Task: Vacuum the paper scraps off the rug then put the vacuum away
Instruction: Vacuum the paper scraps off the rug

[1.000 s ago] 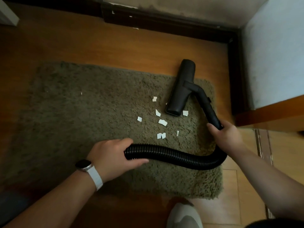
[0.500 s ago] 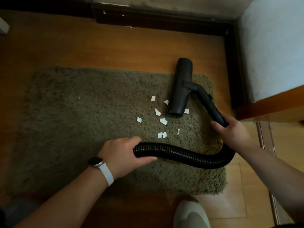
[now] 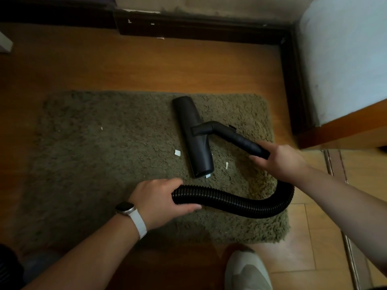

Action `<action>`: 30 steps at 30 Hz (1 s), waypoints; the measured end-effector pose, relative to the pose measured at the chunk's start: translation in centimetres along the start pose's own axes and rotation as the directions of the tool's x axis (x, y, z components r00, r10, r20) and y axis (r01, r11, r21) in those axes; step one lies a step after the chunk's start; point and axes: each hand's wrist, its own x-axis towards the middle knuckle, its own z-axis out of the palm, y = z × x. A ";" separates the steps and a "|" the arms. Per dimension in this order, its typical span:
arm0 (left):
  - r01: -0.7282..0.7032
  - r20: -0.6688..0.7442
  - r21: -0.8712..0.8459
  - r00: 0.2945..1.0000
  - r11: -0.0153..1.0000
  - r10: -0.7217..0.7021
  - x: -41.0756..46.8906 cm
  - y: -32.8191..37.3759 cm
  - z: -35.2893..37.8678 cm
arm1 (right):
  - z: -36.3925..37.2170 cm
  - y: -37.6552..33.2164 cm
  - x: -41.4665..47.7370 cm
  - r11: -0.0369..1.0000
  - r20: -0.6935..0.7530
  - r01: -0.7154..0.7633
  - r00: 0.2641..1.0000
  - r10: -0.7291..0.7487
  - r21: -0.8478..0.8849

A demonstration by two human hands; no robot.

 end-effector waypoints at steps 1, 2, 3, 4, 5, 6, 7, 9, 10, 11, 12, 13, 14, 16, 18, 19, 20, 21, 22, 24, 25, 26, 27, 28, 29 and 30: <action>-0.003 0.008 0.000 1.000 1.000 0.003 -0.1 0.1 0.0 | -0.1 0.3 -0.1 1.000 -0.008 0.000 1.000 0.000 0.018; -0.005 0.016 -0.001 1.000 1.000 0.005 -0.2 0.2 0.0 | -0.1 0.6 -0.3 0.998 -0.017 -0.015 1.000 0.016 0.059; -0.008 0.019 0.000 1.000 1.000 0.008 -0.3 0.4 0.0 | -0.1 1.1 -0.6 0.993 -0.023 -0.046 0.999 0.049 0.111; -0.010 0.014 0.004 1.000 1.000 0.010 -0.3 0.5 0.0 | -0.1 1.7 -0.9 0.983 -0.029 -0.085 0.995 0.090 0.161; -0.015 0.004 0.009 1.000 1.000 0.015 -0.3 0.6 0.0 | -0.1 2.2 -1.2 0.972 -0.030 -0.118 0.991 0.127 0.203; -0.020 -0.002 0.010 1.000 1.000 0.020 -0.3 0.8 0.0 | 0.0 2.7 -1.5 0.963 -0.027 -0.139 0.988 0.149 0.232; -0.024 0.002 0.010 1.000 1.000 0.024 -0.4 1.0 0.0 | 0.0 3.1 -1.9 0.958 -0.027 -0.147 0.987 0.159 0.246; -0.028 0.011 0.017 1.000 0.999 0.028 -0.4 1.4 0.1 | 0.4 3.8 -2.6 0.957 -0.030 -0.154 0.986 0.167 0.247; -0.030 0.008 0.022 1.000 0.999 0.030 -0.5 1.5 0.1 | 0.6 4.0 -2.9 0.956 -0.022 -0.160 0.985 0.171 0.245; -0.032 0.003 0.023 0.999 0.999 0.032 -0.5 1.5 0.1 | 0.8 4.1 -3.2 0.956 -0.009 -0.166 0.985 0.173 0.243; -0.035 0.002 0.024 0.999 0.999 0.035 -0.6 1.5 0.2 | 1.0 4.1 -3.5 0.955 0.005 -0.171 0.985 0.175 0.241; -0.039 0.008 0.025 0.999 0.999 0.038 -0.7 1.4 0.3 | 1.2 4.0 -3.7 0.955 0.015 -0.171 0.985 0.173 0.242; -0.042 0.018 0.026 0.999 0.999 0.042 -0.8 1.3 0.4 | 1.3 3.7 -3.8 0.954 0.022 -0.168 0.986 0.168 0.247; -0.041 0.022 0.026 0.999 0.999 0.040 -1.0 1.1 0.6 | 1.4 3.1 -4.0 0.954 0.022 -0.162 0.987 0.162 0.253; -0.030 0.010 0.033 1.000 0.999 0.030 -1.4 0.8 0.5 | 1.7 2.5 -3.7 0.966 -0.018 -0.149 0.988 0.156 0.212; -0.021 0.009 0.039 1.000 0.999 0.021 -1.5 0.7 0.4 | 1.7 2.2 -3.5 0.973 -0.038 -0.148 0.987 0.157 0.179; -0.011 0.010 0.042 1.000 0.999 0.010 -1.7 0.6 0.4 | 1.8 1.9 -3.2 0.977 -0.047 -0.153 0.986 0.162 0.149; 0.000 0.012 0.045 1.000 0.999 0.000 -1.9 0.4 0.3 | 2.0 1.7 -2.8 0.978 -0.044 -0.162 0.985 0.169 0.130; 0.007 0.013 0.050 1.000 0.999 -0.008 -2.1 0.3 0.2 | 2.1 1.4 -2.6 0.978 -0.036 -0.166 0.984 0.172 0.123; 0.014 0.007 0.059 1.000 0.998 -0.015 -2.3 0.1 0.3 | 2.3 0.9 -2.0 0.980 -0.025 -0.151 0.988 0.155 0.127; 0.015 -0.001 0.055 1.000 0.998 -0.015 -2.5 0.0 0.3 | 2.5 0.6 -1.8 0.982 -0.027 -0.136 0.990 0.141 0.127; 0.017 -0.012 0.046 1.000 0.999 -0.016 -2.7 -0.1 0.4 | 2.6 0.3 -1.6 0.986 -0.032 -0.118 0.992 0.123 0.121; 0.020 -0.021 0.036 1.000 0.999 -0.019 -2.9 -0.2 0.4 | 2.7 0.0 -1.3 0.989 -0.034 -0.101 0.994 0.105 0.109; 0.023 -0.023 0.031 0.999 0.999 -0.023 -3.1 -0.3 0.3 | 2.8 -0.3 -1.1 0.992 -0.032 -0.084 0.996 0.087 0.095; 0.027 -0.020 0.028 0.999 0.999 -0.026 -3.3 -0.4 0.3 | 2.8 -0.6 -0.9 0.994 -0.024 -0.065 0.997 0.068 0.084; 0.028 -0.017 0.027 0.999 0.999 -0.028 -3.5 -0.5 0.2 | 2.9 -1.0 -0.6 0.996 -0.012 -0.039 0.999 0.040 0.075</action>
